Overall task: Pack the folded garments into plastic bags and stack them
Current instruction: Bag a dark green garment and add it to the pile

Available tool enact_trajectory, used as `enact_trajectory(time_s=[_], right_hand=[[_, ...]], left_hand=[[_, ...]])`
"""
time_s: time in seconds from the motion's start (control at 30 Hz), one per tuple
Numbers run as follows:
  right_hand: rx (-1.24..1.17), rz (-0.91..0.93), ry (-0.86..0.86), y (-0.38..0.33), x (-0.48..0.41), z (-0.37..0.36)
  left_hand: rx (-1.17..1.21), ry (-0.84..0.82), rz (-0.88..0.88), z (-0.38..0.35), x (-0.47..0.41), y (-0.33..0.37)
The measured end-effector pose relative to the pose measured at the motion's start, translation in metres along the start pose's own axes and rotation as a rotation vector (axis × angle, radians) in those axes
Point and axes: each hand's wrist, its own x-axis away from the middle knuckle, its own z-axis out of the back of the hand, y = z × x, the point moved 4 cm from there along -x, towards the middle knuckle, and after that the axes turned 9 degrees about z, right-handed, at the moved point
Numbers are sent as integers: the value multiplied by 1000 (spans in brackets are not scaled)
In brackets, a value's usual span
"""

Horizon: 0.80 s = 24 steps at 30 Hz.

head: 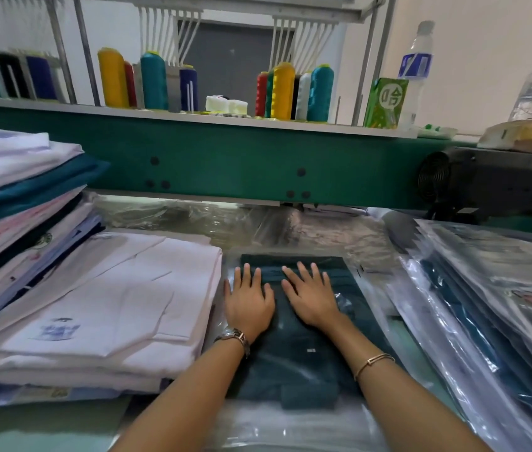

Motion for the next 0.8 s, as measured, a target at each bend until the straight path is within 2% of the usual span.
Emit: enact_trajectory(time_s=[0.13, 0.37, 0.43, 0.5, 0.57, 0.63, 0.73, 0.8], right_hand=[[48, -149, 61, 23, 11, 6], [104, -578, 127, 36, 32, 14], [181, -623, 118, 33, 36, 19], [256, -589, 140, 25, 38, 26], [301, -476, 186, 17, 39, 32], [280, -343, 192, 6, 42, 32], [23, -214, 146, -15, 48, 25], [-188, -124, 69, -31, 53, 20]], left_hand=[[62, 1, 29, -6, -3, -11], [142, 17, 118, -6, -3, -22], [132, 19, 126, -6, -1, -21], [116, 36, 127, -3, 1, -18], [66, 101, 111, 3, 3, -14], [-32, 192, 21, 12, 8, -4], [-105, 182, -178, 14, 24, 27], [-182, 76, -239, 12, 36, 45]])
